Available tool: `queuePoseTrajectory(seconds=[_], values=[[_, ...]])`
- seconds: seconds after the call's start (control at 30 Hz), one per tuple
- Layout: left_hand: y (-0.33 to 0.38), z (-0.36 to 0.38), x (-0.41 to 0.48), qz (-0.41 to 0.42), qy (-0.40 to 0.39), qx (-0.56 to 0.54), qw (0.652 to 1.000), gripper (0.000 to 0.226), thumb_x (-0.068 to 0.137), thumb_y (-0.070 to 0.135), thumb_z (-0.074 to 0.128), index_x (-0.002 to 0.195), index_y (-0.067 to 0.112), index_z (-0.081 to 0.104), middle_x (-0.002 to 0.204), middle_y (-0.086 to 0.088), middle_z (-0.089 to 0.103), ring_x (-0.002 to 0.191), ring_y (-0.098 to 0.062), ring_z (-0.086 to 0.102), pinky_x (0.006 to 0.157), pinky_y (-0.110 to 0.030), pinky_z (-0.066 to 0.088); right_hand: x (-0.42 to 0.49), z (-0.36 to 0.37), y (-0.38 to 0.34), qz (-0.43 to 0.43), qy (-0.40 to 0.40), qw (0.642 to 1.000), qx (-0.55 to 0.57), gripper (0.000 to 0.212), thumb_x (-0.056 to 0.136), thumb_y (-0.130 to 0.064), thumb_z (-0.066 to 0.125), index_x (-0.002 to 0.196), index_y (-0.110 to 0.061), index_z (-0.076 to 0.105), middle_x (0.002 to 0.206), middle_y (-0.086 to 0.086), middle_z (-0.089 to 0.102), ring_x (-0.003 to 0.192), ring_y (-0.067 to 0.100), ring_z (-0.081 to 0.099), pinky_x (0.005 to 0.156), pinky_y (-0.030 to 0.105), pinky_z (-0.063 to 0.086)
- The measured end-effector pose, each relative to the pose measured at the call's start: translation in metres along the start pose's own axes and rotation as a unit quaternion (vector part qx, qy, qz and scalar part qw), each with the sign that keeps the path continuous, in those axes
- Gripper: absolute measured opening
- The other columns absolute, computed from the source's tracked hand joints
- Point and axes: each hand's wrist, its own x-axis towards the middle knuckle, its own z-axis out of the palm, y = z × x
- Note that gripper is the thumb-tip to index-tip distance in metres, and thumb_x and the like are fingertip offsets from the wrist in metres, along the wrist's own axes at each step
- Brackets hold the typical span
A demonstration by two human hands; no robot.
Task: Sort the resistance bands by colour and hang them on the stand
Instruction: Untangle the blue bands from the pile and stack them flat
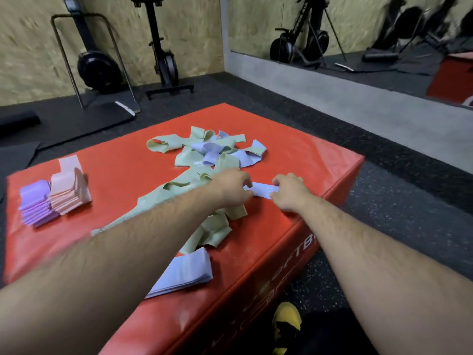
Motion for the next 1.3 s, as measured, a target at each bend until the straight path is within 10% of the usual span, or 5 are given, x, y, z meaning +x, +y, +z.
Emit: queuePoseTrajectory(seconds=[0.2,0.4,0.67,1.03,1.3], values=[[0.000,0.011,0.007,-0.008,-0.005,-0.013,1.000,0.033,0.092,0.033,0.062,0.121,0.019,0.061,0.118,-0.002,0.051,0.109,-0.018,0.051,0.084,-0.030,0.041,0.001,-0.003,-0.018,0.043,-0.031,0.998,0.029,0.022,0.095,-0.028,0.051,0.108,-0.014,0.061,0.111,0.016,0.064,0.105,0.035,0.058,0.093,0.034,0.041],[0.001,-0.004,-0.002,0.026,0.094,-0.151,0.984,0.021,0.088,0.017,0.065,0.106,0.019,0.055,0.113,-0.004,0.053,0.097,-0.023,0.060,0.080,-0.031,0.048,-0.013,-0.040,-0.047,0.004,0.052,0.956,0.288,0.017,0.084,-0.012,0.067,0.075,-0.016,0.054,0.070,-0.002,0.054,0.063,0.015,0.046,0.055,0.030,0.034],[-0.006,-0.083,-0.042,0.051,0.139,-0.248,0.957,0.060,0.085,0.002,0.064,0.139,0.019,0.046,0.119,0.009,0.060,0.096,0.004,0.057,0.074,0.001,0.037,-0.030,-0.070,-0.107,-0.132,0.134,0.906,0.378,0.016,0.078,-0.005,0.063,0.080,-0.020,0.069,0.075,-0.009,0.065,0.070,0.009,0.058,0.068,0.032,0.048],[-0.049,-0.140,-0.081,0.013,0.294,-0.143,0.945,0.013,0.091,0.027,0.070,0.085,0.017,0.065,0.082,0.005,0.060,0.076,-0.014,0.060,0.069,-0.030,0.047,-0.047,-0.067,-0.183,-0.225,0.181,0.870,0.399,0.016,0.087,-0.008,0.060,0.088,-0.022,0.067,0.093,0.000,0.069,0.087,0.011,0.061,0.071,0.017,0.044],[-0.093,-0.146,-0.148,-0.067,0.373,-0.334,0.863,0.009,0.095,0.019,0.062,0.091,0.013,0.056,0.078,-0.008,0.065,0.062,-0.020,0.065,0.061,-0.041,0.057,-0.049,-0.047,-0.220,-0.229,0.084,0.903,0.353,0.016,0.095,-0.017,0.057,0.079,-0.016,0.056,0.071,-0.001,0.053,0.060,0.006,0.042,0.056,0.019,0.036]])
